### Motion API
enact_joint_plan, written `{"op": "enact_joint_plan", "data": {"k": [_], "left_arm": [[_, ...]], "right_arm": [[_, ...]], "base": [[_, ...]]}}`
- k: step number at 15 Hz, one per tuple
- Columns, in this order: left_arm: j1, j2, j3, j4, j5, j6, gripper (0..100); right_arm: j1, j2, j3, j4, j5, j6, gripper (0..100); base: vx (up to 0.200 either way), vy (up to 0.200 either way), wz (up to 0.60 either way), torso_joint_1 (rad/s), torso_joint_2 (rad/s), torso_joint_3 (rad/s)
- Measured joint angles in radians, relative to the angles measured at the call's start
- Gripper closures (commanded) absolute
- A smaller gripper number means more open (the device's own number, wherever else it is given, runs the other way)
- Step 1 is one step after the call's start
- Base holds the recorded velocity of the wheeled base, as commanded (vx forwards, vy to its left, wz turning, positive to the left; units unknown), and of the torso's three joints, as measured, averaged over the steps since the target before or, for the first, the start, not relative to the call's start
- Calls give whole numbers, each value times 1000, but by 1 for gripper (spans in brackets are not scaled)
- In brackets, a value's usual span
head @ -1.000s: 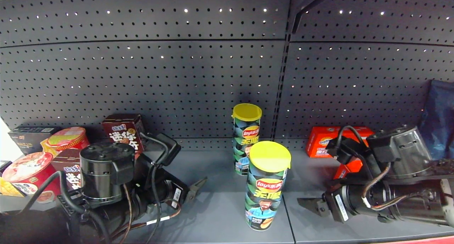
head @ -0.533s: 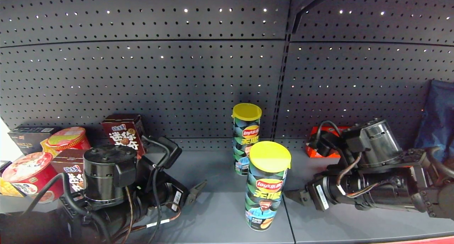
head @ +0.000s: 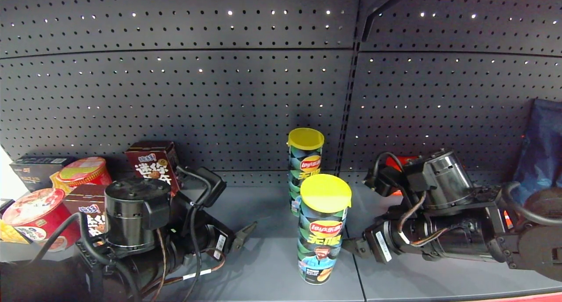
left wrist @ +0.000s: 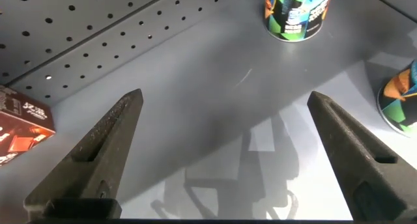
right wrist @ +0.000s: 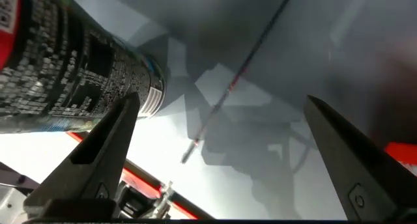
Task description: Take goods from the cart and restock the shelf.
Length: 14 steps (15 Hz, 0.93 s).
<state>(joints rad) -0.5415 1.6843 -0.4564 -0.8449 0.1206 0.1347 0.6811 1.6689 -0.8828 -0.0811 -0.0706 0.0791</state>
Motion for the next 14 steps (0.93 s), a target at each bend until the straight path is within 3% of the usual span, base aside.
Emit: {"op": "enact_joint_plan", "data": {"k": [14], "left_arm": [[0,3,0,0,0,0,0]], "right_arm": [[15,23,-11,0,0,1,0]], "base": [[0,0,0,0,0,0]]}}
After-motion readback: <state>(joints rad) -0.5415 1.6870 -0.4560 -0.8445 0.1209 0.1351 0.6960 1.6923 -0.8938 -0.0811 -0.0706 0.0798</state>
